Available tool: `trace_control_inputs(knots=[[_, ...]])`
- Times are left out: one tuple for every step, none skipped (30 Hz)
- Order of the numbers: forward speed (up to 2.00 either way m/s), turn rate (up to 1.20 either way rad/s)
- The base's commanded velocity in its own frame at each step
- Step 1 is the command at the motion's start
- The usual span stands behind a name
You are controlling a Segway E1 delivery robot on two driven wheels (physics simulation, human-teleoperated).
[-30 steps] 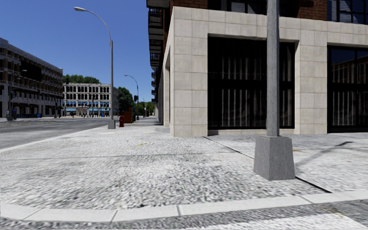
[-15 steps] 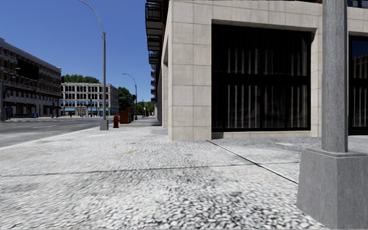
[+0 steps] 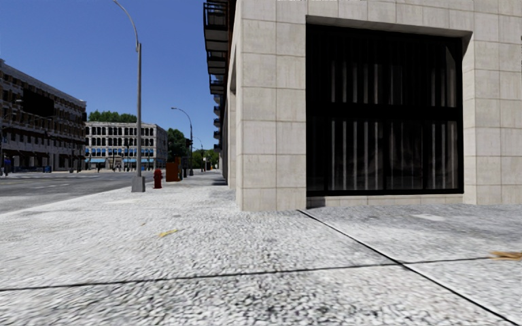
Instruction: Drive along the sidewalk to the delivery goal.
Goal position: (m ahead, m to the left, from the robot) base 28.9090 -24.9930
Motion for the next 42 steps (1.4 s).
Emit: trace_control_inputs(knots=[[1.42, 0.00], [1.42, 0.00], [1.43, 0.00], [1.43, -0.06], [1.43, -0.22], [1.44, -0.28], [1.44, -0.28], [1.44, -0.30], [1.44, -0.31], [1.44, -0.35], [1.44, -0.46], [1.44, -0.53], [1.44, -0.53], [1.44, -0.55], [1.44, -0.55], [1.44, -0.56], [1.44, -0.56], [1.44, -0.56], [1.44, -0.56], [1.47, -0.56], [1.49, -0.57], [1.52, -0.60], [1.52, -0.60], [1.53, -0.61], [1.54, -0.62], [1.54, -0.62], [1.55, -0.62], [1.55, -0.62], [1.56, -0.62], [1.57, -0.62], [1.57, -0.62], [1.57, -0.62], [1.57, -0.62], [1.57, -0.62], [1.57, -0.62], [1.57, -0.62], [1.57, -0.62], [1.57, -0.62], [1.57, -0.62], [1.57, -0.62], [1.57, -0.62], [1.57, -0.62]])
